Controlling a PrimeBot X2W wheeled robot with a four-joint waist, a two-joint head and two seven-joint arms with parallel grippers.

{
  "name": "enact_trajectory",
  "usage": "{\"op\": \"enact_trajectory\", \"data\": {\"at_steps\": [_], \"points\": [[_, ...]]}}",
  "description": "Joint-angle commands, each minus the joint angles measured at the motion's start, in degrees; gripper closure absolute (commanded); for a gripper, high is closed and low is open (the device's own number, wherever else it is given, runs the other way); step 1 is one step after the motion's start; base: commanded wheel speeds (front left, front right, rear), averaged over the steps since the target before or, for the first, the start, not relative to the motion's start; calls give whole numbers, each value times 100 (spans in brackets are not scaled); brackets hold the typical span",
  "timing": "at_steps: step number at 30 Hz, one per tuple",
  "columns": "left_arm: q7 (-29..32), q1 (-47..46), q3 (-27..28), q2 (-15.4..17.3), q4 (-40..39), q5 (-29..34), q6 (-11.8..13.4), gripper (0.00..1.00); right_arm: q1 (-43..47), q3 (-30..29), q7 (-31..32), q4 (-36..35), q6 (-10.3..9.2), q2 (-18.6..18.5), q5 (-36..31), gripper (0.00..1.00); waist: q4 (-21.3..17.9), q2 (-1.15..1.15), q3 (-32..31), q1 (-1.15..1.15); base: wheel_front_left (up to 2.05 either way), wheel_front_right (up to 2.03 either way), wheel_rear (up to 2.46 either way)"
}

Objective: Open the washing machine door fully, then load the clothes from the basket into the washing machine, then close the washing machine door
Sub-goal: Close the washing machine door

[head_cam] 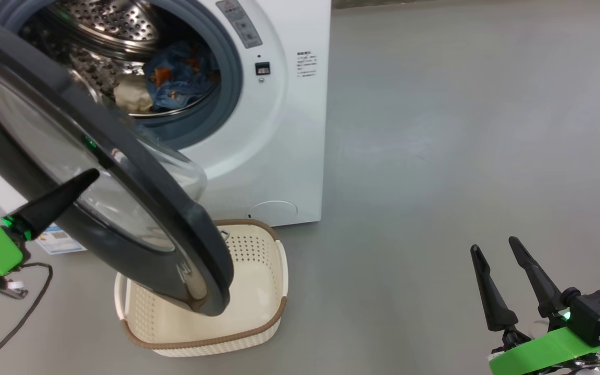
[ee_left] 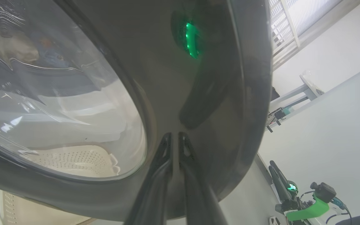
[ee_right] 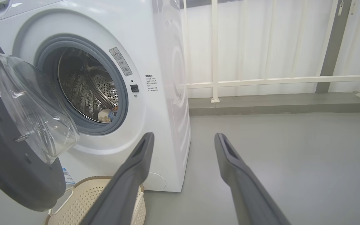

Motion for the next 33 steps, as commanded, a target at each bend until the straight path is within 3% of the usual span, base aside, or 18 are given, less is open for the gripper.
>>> {"op": "enact_trajectory", "data": {"at_steps": [1, 4, 5, 6, 7, 8, 23, 33], "points": [[-99, -154, 306, 288, -49, 60, -21, 100, -76, 90, -47, -145, 25, -90, -64, 0, 85, 0, -21, 0, 0, 0, 0], [-425, -18, 338, 245, 1, 111, -21, 80, -75, 93, -47, -140, 25, -106, -62, 0, 191, 0, -51, 0, 0, 0, 0], [-557, 32, 348, 224, 24, 142, -21, 60, -74, 101, -47, -139, 25, -109, -62, 0, 225, 0, -66, 0, 0, 0, 0], [-663, 89, 345, 196, 48, 152, -21, 47, -69, 111, -47, -135, 25, -112, -62, 0, 255, 0, -84, 0, 0, 0, 0], [-766, 147, 328, 187, 64, 190, -21, 11, -64, 120, -47, -132, 25, -116, -60, 0, 287, 0, -100, 0, 0, 0, 0], [-906, 206, 315, 183, 89, 260, -21, 0, -57, 127, -47, -129, 25, -119, -60, 0, 314, 0, -120, 0, 0, 0, 0], [-3173, 1117, 79, -254, 503, 471, -21, 0, 31, 135, -47, -148, 25, -155, -41, 0, 700, 0, -195, 0, 0, 0, 0], [-4513, 1638, -201, -320, 752, 803, -21, 0, 69, 140, -47, -142, 25, -144, -42, 0, 886, 0, -192, 0, 0, 0, 0]]}}
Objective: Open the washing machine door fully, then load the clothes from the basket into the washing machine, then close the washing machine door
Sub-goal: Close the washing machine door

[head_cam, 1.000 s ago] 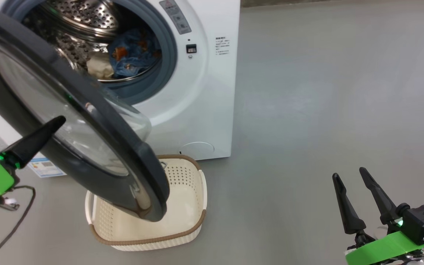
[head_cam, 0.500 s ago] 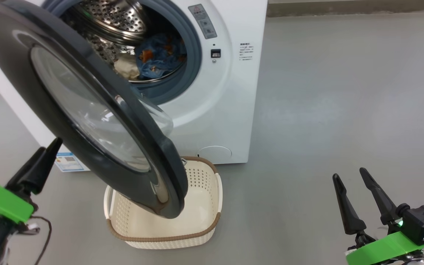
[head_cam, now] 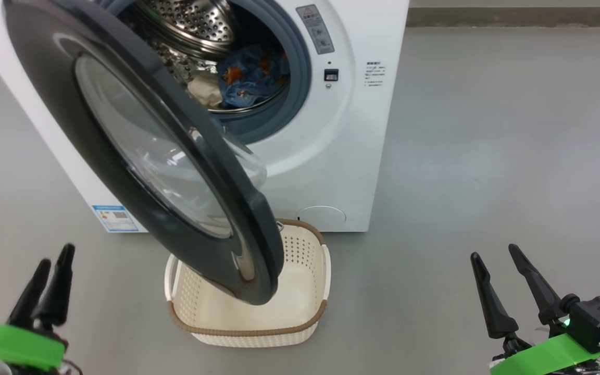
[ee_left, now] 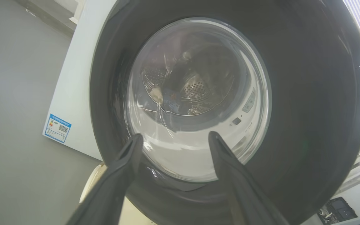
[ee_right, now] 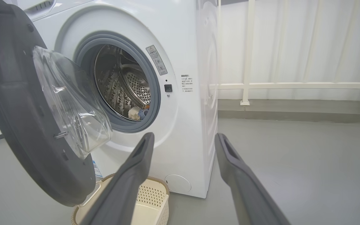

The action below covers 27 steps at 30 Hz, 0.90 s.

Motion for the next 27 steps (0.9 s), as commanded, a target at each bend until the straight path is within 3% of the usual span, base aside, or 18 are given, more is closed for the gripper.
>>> {"op": "enact_trajectory", "data": {"at_steps": [1, 8, 12, 27], "points": [[-195, -94, 168, 238, -13, 176, -20, 0, -41, 110, -47, -140, 25, -111, -41, 0, 45, 0, -4, 0, 0, 0, 0], [-776, 121, 152, 68, 146, 708, -20, 0, -49, 120, -47, -140, 25, -117, -44, 0, 187, 0, -4, 0, 0, 0, 0], [-795, 303, 570, -183, 110, 1289, -20, 0, -59, 113, -47, -139, 25, -126, -43, 0, 262, 0, -1, 0, 0, 0, 0], [-798, 1087, 1969, -1494, -373, 4737, -20, 0, -106, 156, -47, -107, 25, -116, -28, 0, 380, 0, -10, 0, 0, 0, 0]]}}
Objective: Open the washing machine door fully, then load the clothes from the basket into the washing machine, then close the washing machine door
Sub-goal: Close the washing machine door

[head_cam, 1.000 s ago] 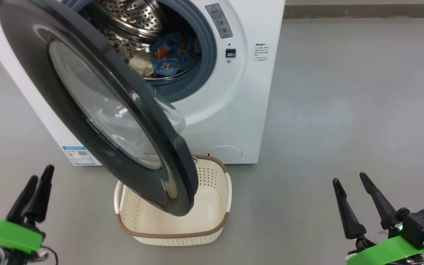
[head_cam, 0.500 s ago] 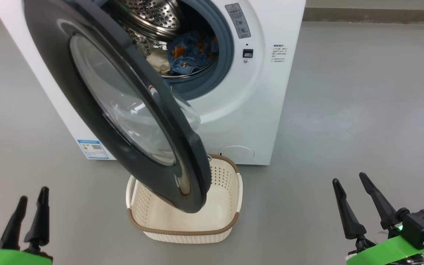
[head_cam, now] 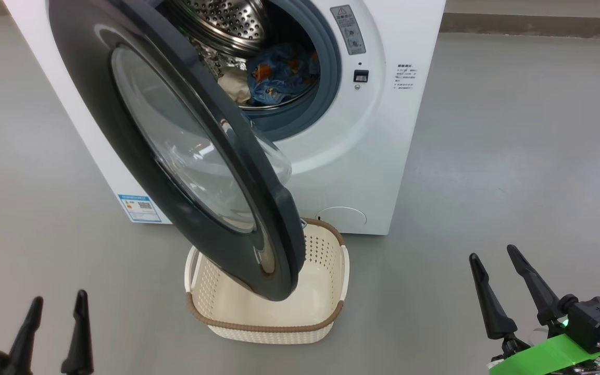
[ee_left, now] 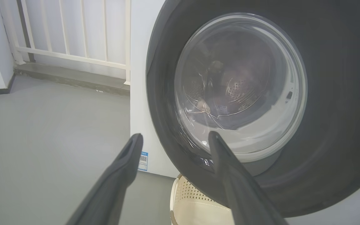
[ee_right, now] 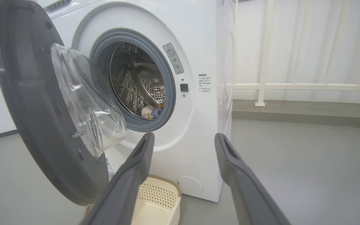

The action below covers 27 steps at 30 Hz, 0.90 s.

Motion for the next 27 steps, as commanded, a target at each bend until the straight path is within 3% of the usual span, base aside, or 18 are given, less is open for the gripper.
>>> {"op": "enact_trajectory", "data": {"at_steps": [1, 9, 25, 26, 27], "points": [[-36, -63, 301, 41, -187, 248, -12, 0, -108, 140, -47, -122, 25, -111, -27, 0, -1, 0, -1, 0, 0, 0, 0], [-37, 146, 664, -370, -108, 1435, -12, 0, -139, 166, -47, -117, 25, -90, -18, 0, -41, 0, 1, 0, 0, 0, 0], [-37, 127, 701, -591, -120, 1704, -12, 0, -288, 286, -47, 12, 25, -44, 2, 0, 100, 0, 59, 0, 0, 0, 0], [-37, 120, 702, -605, -120, 1711, -12, 0, -332, 325, -47, 57, 25, -38, 21, 7, 121, 0, 64, 0, 0, 0, 0], [-37, 116, 695, -617, -123, 1718, -12, 0, -386, 362, -47, 96, 25, -30, 39, 40, 143, 0, 69, 0, 0, 0, 0]]}}
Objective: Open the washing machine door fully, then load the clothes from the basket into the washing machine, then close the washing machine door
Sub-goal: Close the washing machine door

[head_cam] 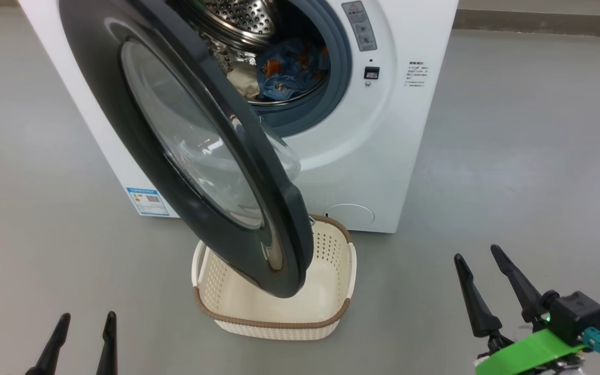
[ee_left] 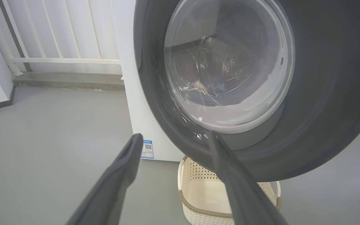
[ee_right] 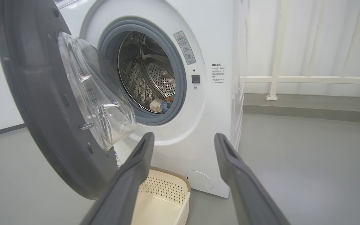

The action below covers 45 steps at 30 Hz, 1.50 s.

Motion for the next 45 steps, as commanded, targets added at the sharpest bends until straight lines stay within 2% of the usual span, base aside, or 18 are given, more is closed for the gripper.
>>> {"op": "enact_trajectory", "data": {"at_steps": [1, 2, 3, 15, 27, 29, 37, 45], "points": [[-37, -176, 191, 81, -118, 59, 3, 0, -275, 159, -47, -105, 25, -65, 35, 56, 39, 0, 14, 0, 0, 0, 0], [-37, -183, 193, 59, -117, 65, 3, 0, -337, 189, -47, -57, 25, -58, 59, 86, 66, 0, 21, 0, 0, 0, 0], [-37, -188, 185, 37, -116, 72, 3, 0, -403, 220, -47, -1, 25, -51, 83, 100, 96, 0, 26, 0, 0, 0, 0], [-37, -242, 47, -128, -42, 127, 3, 0, -1276, 485, -47, 462, 25, 26, 242, 100, 494, 0, -32, 0, 0, 0, 0], [-37, -305, 16, -152, -87, 134, 3, 0, -2311, 823, -47, 100, 25, 11, 272, 100, 720, 0, -85, 0, 0, 0, 0], [-37, -314, -4, -174, -117, 133, 3, 0, -2697, 1026, -47, -300, 25, 80, 278, 100, 785, 0, -118, 0, 0, 0, 0], [-37, -317, -58, -228, -203, 146, 3, 0, -3097, 1570, -47, -824, 25, 167, 239, 100, 956, 0, -152, 0, 0, 0, 0], [-37, -278, -78, -304, -207, 128, 3, 0, -2939, 2521, -47, -662, 25, 303, 385, 100, 1127, 0, -135, 0, 0, 0, 0]]}}
